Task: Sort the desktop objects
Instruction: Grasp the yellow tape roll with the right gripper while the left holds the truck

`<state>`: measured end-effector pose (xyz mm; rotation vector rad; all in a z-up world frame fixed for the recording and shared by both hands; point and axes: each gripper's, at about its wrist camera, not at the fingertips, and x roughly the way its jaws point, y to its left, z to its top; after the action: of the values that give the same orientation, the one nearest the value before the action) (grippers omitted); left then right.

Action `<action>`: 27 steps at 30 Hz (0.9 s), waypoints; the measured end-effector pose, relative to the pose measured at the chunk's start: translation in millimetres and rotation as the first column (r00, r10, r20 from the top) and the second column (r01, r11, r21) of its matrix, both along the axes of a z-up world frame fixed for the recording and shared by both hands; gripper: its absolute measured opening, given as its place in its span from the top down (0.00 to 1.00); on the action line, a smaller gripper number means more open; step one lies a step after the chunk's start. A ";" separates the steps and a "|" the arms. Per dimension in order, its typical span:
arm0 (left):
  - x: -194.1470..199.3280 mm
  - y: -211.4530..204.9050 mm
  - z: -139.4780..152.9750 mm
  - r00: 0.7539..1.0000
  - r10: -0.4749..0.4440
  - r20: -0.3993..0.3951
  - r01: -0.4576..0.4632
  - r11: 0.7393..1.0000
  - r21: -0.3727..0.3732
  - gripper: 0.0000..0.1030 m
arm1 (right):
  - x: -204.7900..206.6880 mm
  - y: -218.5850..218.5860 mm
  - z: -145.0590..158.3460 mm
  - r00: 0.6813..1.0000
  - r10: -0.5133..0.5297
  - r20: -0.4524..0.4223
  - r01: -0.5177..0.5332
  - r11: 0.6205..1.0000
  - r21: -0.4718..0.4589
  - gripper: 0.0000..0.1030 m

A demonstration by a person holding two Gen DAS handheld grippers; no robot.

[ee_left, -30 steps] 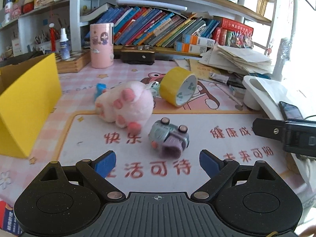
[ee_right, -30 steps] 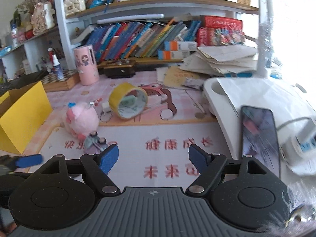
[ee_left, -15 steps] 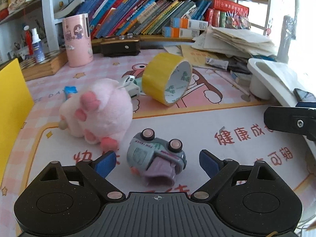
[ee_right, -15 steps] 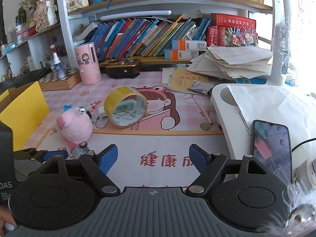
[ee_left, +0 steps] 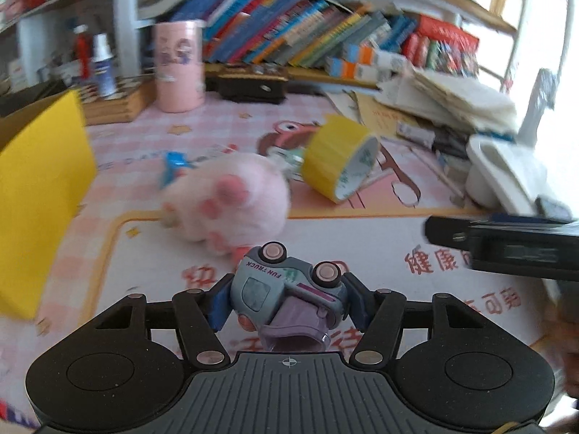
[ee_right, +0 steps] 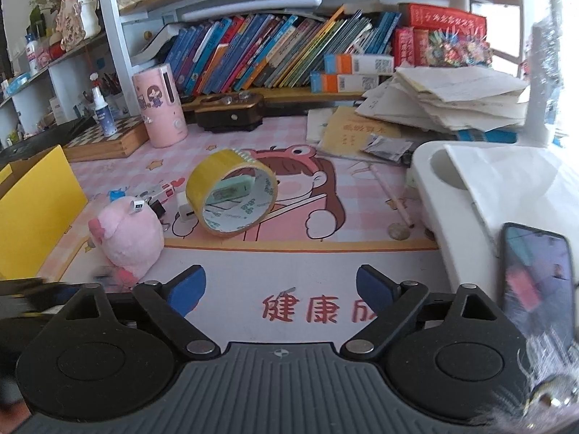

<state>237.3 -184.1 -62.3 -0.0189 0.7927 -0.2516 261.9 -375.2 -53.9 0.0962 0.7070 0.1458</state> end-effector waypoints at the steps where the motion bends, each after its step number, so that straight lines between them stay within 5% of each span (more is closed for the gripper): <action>1: -3.5 5.2 4.6 1.000 0.017 0.002 -0.017 1.000 -0.006 0.40 | 4.7 2.1 -2.1 1.000 0.006 -0.003 -0.006 1.000 0.001 0.10; 6: -21.2 28.2 31.6 0.992 0.115 0.042 -0.113 0.992 -0.053 0.40 | 36.2 22.9 -15.1 0.998 0.060 0.023 -0.060 0.998 0.000 0.00; 23: -42.4 56.3 55.5 0.966 0.246 0.075 -0.243 0.969 -0.042 0.40 | 137.0 38.6 -56.1 0.989 0.133 0.070 -0.140 0.985 0.099 0.00; 27: -41.5 56.3 55.7 0.965 0.251 0.077 -0.248 0.968 -0.043 0.40 | 138.2 40.3 -56.2 0.985 0.146 0.086 -0.155 0.982 0.105 0.10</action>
<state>195.8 -127.8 -6.6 -0.1381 0.6967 -0.0262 400.1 -334.9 -110.1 0.1425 0.6279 0.3328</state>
